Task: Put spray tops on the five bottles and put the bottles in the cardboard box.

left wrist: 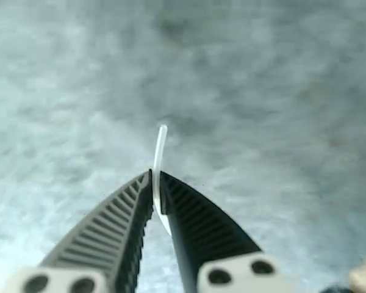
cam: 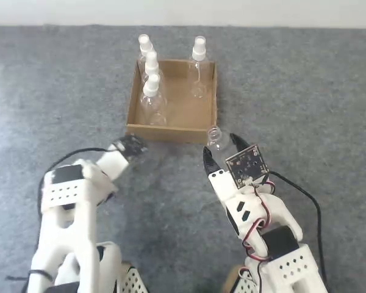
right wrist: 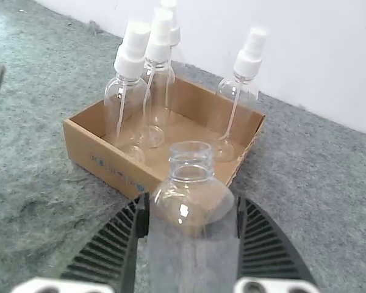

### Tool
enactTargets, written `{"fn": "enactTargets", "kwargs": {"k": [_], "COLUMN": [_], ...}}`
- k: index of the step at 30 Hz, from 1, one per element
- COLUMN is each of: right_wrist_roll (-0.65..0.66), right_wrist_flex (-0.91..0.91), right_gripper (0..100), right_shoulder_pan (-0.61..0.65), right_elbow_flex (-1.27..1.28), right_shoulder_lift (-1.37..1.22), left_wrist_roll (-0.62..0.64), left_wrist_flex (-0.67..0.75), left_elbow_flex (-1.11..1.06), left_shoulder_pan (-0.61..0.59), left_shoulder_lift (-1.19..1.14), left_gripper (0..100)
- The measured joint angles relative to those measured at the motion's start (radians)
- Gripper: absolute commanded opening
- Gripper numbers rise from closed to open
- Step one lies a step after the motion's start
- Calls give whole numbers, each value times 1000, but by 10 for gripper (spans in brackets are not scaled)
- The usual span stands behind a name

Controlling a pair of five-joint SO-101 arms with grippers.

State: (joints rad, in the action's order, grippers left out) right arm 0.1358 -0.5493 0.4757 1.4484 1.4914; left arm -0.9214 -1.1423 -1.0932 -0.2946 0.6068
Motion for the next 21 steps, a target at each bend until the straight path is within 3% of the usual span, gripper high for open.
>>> {"fn": "enactTargets", "kwargs": {"k": [4, 11, 21], "right_wrist_roll": [0, 0, 0], "right_wrist_flex": [0, 0, 0], "right_gripper": [106, 106, 105], "right_shoulder_pan": [0, 0, 0], "right_elbow_flex": [0, 0, 0], "right_shoulder_lift": [0, 0, 0], "left_wrist_roll": [6, 135, 299], "left_wrist_flex": [49, 153, 227], "left_elbow_flex": [18, 21, 57], "left_shoulder_pan": [-64, -135, -146], "left_shoulder_lift": [-2, -2, -8], "left_gripper": [10, 10, 10]}}
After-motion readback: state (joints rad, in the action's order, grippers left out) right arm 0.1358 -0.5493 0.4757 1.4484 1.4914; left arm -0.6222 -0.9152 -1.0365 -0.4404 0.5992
